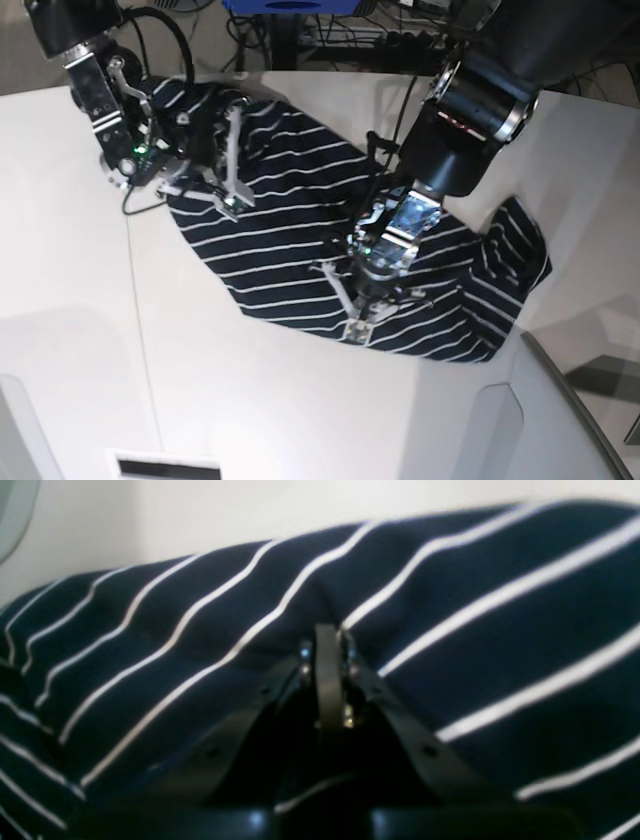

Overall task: Layout the t-shirt on the table in an organized manner, then fold the t-shirt properly
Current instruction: 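Grasp the shirt body with both grippers and drag it to reposition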

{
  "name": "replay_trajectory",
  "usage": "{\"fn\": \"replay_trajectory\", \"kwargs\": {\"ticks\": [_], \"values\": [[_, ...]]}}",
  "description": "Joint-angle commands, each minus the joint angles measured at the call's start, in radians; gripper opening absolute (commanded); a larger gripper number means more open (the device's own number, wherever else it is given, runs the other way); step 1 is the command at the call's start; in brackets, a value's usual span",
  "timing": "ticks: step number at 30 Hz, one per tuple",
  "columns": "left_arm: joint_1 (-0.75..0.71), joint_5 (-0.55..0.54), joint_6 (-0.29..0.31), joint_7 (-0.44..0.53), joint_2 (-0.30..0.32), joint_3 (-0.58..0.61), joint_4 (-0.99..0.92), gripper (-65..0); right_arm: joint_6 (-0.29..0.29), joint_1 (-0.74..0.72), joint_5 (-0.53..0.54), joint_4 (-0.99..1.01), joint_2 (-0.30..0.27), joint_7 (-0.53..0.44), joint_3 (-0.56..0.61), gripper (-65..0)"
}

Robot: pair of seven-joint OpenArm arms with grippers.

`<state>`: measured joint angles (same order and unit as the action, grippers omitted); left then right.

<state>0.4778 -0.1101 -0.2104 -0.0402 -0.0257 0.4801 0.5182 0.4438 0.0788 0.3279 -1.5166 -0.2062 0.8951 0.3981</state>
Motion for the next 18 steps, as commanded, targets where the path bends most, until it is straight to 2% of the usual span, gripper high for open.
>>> {"fn": "replay_trajectory", "kwargs": {"ticks": [1, 5, 9, 12, 15, 18], "values": [[0.032, 0.006, -0.001, 0.046, -0.023, 0.001, -0.005, -65.0, 0.002, -0.026, 0.007, -0.031, 0.007, -0.001, 0.008, -64.2], [0.043, 0.003, -0.001, 0.075, -0.041, -0.007, 0.021, -65.0, 0.002, -0.043, 0.007, -0.124, 0.003, 0.063, 0.012, -64.2], [0.025, 0.002, -0.004, 0.061, 0.000, -0.007, 0.181, -65.0, 0.002, -0.047, 0.007, -0.275, -0.046, 0.144, -0.021, -64.1], [-0.046, 0.000, -0.005, -0.073, 0.040, -0.028, 0.389, -65.0, 0.002, -0.064, 0.007, -0.319, -0.060, 0.167, -0.097, -63.9], [-0.184, 0.003, -0.002, -0.234, 0.057, -0.103, 0.649, -65.0, 0.003, -0.133, 0.007, -0.256, -0.082, 0.158, -0.127, -63.9], [-0.348, 0.011, -0.002, -0.340, 0.062, -0.145, 0.847, -65.0, 0.008, -0.215, 0.007, -0.141, -0.091, 0.072, -0.120, -64.1]]}}
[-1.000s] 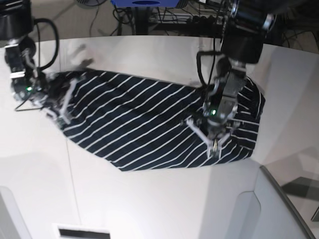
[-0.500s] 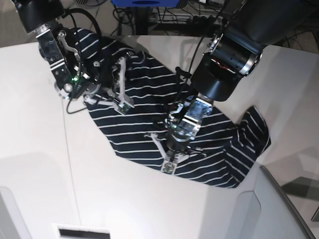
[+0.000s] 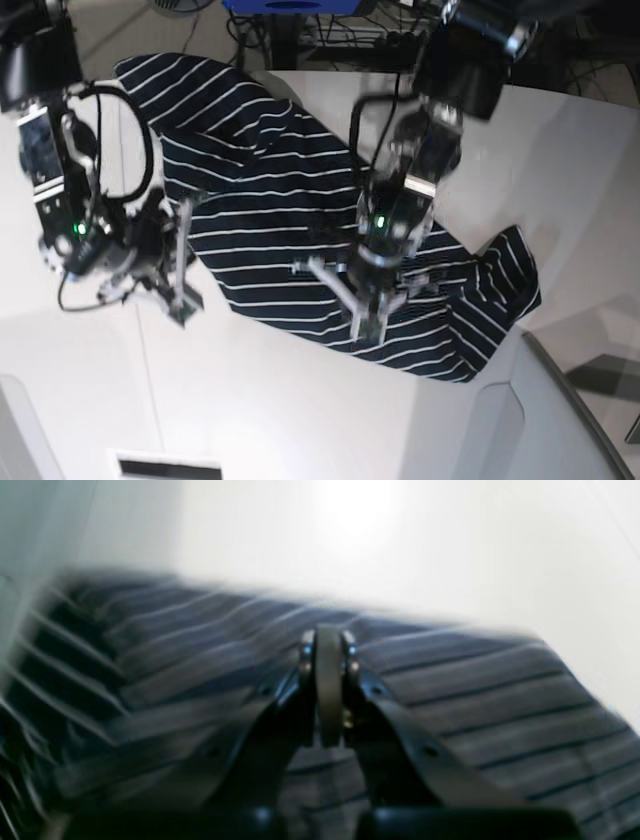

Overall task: Layout the t-shirt on the table in an organized manner, then fold the t-shirt properly
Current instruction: 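Grasp the shirt body with both grippers and drag it to reposition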

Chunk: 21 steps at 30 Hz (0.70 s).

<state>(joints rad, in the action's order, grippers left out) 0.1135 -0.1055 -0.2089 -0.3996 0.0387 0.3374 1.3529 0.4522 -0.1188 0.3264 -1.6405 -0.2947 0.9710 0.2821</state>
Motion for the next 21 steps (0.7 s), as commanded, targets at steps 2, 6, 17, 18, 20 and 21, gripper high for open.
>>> {"fn": "replay_trajectory", "kwargs": {"ticks": [2, 6, 17, 18, 20, 21], "values": [[-0.079, 0.007, -0.007, 0.008, 0.007, -0.005, 0.078, -65.0, 0.000, -0.068, 0.009, 0.067, 0.001, -0.073, -0.001, -64.1], [-0.219, 0.005, -0.008, 0.012, 0.019, -0.005, 0.107, -65.0, 0.001, -0.177, 0.010, 0.216, 0.002, -0.151, 0.110, -64.2], [-0.280, 0.005, -0.010, 0.012, 0.019, -0.005, 0.058, -65.0, 0.001, -0.342, 0.009, 0.515, 0.183, -0.329, 0.342, -63.8], [-0.278, 0.005, -0.010, 0.012, 0.019, -0.005, 0.041, -65.0, 0.001, -0.358, 0.009, 0.557, 0.203, -0.346, 0.348, -63.6], [-0.277, 0.005, -0.010, 0.012, 0.020, -0.007, 0.004, -65.0, 0.001, -0.391, 0.009, 0.644, 0.237, -0.376, 0.349, -63.6], [-0.271, 0.007, -0.010, 0.012, 0.026, -0.007, -0.014, -65.0, 0.001, -0.411, 0.009, 0.695, 0.254, -0.396, 0.349, -63.6]]}}
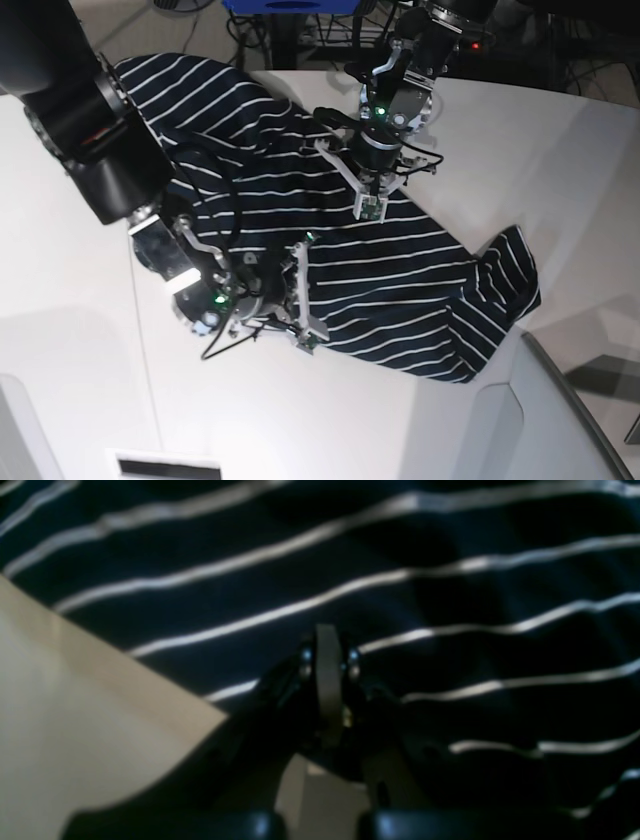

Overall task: Layout the t-shirt on the table in an organized manner, then fold the t-shirt properly
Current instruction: 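Grasp the shirt body with both grippers and drag it to reposition, then release the shirt and raise the left gripper away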

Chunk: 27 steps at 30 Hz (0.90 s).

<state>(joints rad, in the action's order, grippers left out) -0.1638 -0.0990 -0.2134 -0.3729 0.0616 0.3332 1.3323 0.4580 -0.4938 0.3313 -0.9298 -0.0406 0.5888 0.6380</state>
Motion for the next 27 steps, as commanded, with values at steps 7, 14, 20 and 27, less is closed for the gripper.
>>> {"fn": "replay_trajectory", "kwargs": {"ticks": [7, 14, 20, 27], "values": [[0.013, -0.006, -0.065, -0.015, 0.047, -0.003, -0.030, -65.0, -0.012, -0.102, 0.005, 0.203, 0.046, -0.132, -0.014, -63.3], [0.016, -0.002, -0.065, -0.015, 0.042, -0.003, -0.026, -65.0, -0.009, -0.099, 0.005, 0.208, 0.028, -0.135, -0.330, -20.0], [0.016, -0.002, -0.065, -0.015, 0.042, -0.001, -0.026, -65.0, -0.008, -0.101, 0.004, 0.248, 0.025, -0.143, -0.330, -7.5], [0.014, -0.002, -0.065, -0.015, 0.042, -0.001, -0.026, -65.0, -0.006, -0.104, 0.004, 0.414, 0.026, -0.257, -0.287, -10.7]]}}
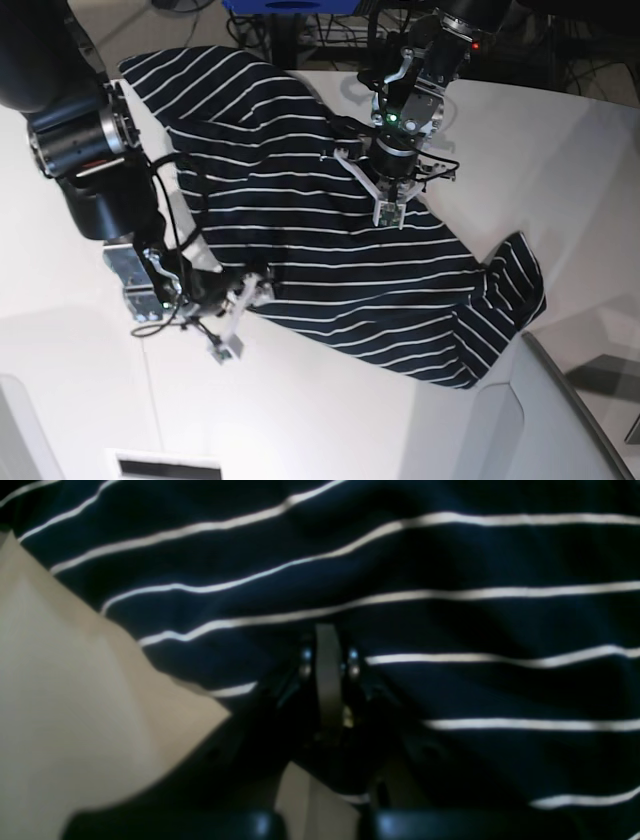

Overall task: Layout the t-shirt on the table in an organized manner, then fold the t-shirt properly
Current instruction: 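Release the shirt and raise the left gripper away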

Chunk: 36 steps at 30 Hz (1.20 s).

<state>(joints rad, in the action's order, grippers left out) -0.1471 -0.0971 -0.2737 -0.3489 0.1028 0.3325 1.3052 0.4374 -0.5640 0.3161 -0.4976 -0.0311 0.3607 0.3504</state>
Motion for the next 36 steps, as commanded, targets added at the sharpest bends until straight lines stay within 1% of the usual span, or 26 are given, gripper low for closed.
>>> {"fn": "replay_trajectory", "kwargs": {"ticks": [1, 4, 5, 6, 8, 11, 12, 13, 14, 16, 18, 20, 23, 24, 25, 27, 29, 31, 35, 36], "values": [[-0.003, -0.003, -0.005, -0.039, 0.001, 0.000, 0.001, -65.0, 0.015, -0.032, 0.019, -0.005, 0.017, -0.041, 0.012, -10.7], [-0.004, -0.003, -0.005, -0.039, 0.004, 0.000, 0.001, -65.0, 0.015, -0.029, 0.019, 0.012, 0.017, -0.053, 0.020, -10.8], [-0.004, -0.003, -0.005, -0.039, 0.005, 0.000, 0.001, -65.0, 0.015, -0.027, 0.019, 0.012, 0.017, -0.052, 0.020, -12.3], [-0.004, -0.003, -0.005, -0.039, 0.005, 0.000, 0.001, -65.0, 0.015, -0.027, 0.019, 0.012, 0.017, -0.052, 0.020, -16.2], [-0.003, -0.003, -0.005, -0.039, 0.005, 0.000, 0.001, -65.0, 0.015, -0.027, 0.021, 0.012, 0.017, -0.052, 0.017, -32.4], [-0.001, -0.002, -0.005, -0.039, 0.005, 0.000, 0.001, -65.0, 0.015, -0.027, 0.022, 0.009, 0.017, -0.050, 0.009, -61.4], [0.002, -0.002, -0.005, -0.039, 0.007, 0.000, 0.001, -65.0, 0.013, -0.029, 0.022, 0.009, 0.017, -0.050, 0.009, -65.0], [0.013, -0.002, -0.005, -0.039, 0.008, 0.000, 0.000, -65.0, 0.011, -0.031, 0.022, 0.007, 0.015, -0.050, 0.009, -64.5], [0.024, -0.002, -0.005, -0.039, 0.013, 0.000, -0.006, -65.0, 0.010, -0.032, 0.022, 0.006, 0.007, -0.050, 0.008, -62.3], [0.039, -0.002, -0.005, -0.039, 0.031, 0.000, -0.016, -65.0, 0.008, -0.032, 0.022, 0.006, -0.019, -0.050, -0.011, -64.5], [0.074, -0.003, -0.006, -0.039, 0.050, 0.000, -0.031, -65.0, 0.008, -0.032, 0.021, 0.007, -0.033, -0.050, -0.038, -64.8], [0.109, -0.003, -0.008, -0.039, 0.064, -0.002, -0.051, -65.0, 0.008, -0.032, 0.021, 0.009, -0.072, -0.048, -0.066, -64.7], [0.165, -0.005, -0.008, -0.039, 0.073, -0.002, -0.065, -65.0, 0.007, -0.032, 0.021, 0.009, -0.115, -0.047, -0.113, -64.7], [0.185, -0.005, -0.008, -0.039, 0.073, -0.002, -0.066, -65.0, 0.005, -0.032, 0.021, 0.007, -0.137, -0.033, -0.136, -64.7], [0.203, -0.005, -0.008, -0.039, 0.073, -0.002, -0.072, -65.0, -0.004, -0.032, 0.021, 0.006, -0.154, -0.015, -0.159, -64.8], [0.246, -0.003, -0.008, -0.039, 0.071, -0.002, -0.097, -65.0, -0.047, -0.032, 0.021, 0.003, -0.181, 0.013, -0.205, -64.8], [0.294, -0.008, -0.008, -0.039, 0.068, -0.002, -0.141, -65.0, -0.062, -0.032, 0.021, 0.003, -0.204, 0.018, -0.231, -64.8], [0.324, -0.011, -0.008, -0.039, 0.050, 0.000, -0.163, -65.0, -0.062, -0.031, 0.021, 0.003, -0.221, 0.027, -0.238, -64.8], [0.315, -0.011, 0.001, -0.045, -0.036, 0.026, -0.117, -65.0, -0.064, -0.027, 0.021, 0.003, -0.217, 0.036, -0.236, -64.8], [0.301, -0.011, 0.017, -0.045, -0.062, 0.052, -0.106, -65.0, -0.067, -0.027, 0.021, 0.003, -0.214, 0.036, -0.238, -64.8]]}}
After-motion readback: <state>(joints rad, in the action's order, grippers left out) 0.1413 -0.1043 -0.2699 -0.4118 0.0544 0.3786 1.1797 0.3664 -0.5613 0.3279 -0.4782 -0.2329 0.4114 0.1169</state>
